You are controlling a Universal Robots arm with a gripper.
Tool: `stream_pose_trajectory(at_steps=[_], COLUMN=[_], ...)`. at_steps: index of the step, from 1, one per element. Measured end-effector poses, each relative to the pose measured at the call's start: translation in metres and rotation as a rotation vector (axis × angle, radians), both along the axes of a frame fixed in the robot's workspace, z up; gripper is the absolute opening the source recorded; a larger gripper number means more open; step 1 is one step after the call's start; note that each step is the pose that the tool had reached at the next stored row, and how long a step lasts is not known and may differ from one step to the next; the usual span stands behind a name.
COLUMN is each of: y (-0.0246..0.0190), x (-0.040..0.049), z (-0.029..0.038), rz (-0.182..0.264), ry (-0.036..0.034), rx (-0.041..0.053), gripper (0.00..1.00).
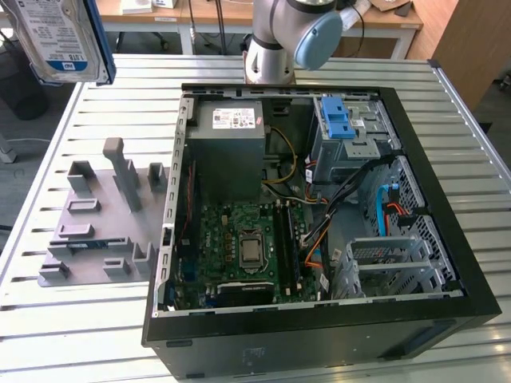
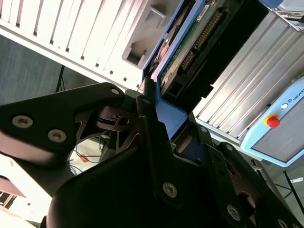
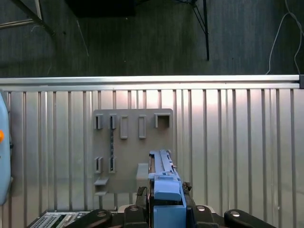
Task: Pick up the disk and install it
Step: 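Pick up the disk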
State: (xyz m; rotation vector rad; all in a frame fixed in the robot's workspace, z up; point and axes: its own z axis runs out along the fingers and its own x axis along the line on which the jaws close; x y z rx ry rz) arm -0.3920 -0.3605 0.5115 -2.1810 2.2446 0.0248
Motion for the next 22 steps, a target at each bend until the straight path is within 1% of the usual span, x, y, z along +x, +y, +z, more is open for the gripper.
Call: stream_pose_trajectory(at_steps=[6, 9, 12, 18, 20, 22], y=[-0.0118, -0.0168, -0.0193, -0.0229, -0.0247, -0.0275], x=[0.0008, 0.0022, 0.0089, 0.0303, 0.0348, 0.0364], z=[0.0001, -0.0001, 0.0, 0.0, 0.0, 0.0], rz=[-0.001, -0.002, -0.002, -0.002, -0.002, -0.002], ry=[0.0001, -0.0002, 0.0, 0.0007, 0.0007, 0.0008], rx=[-0.0001, 0.0, 0.0, 0.0, 0.0, 0.0], gripper=[0.36, 0.36, 0.36, 0.36, 0.36, 0.36])
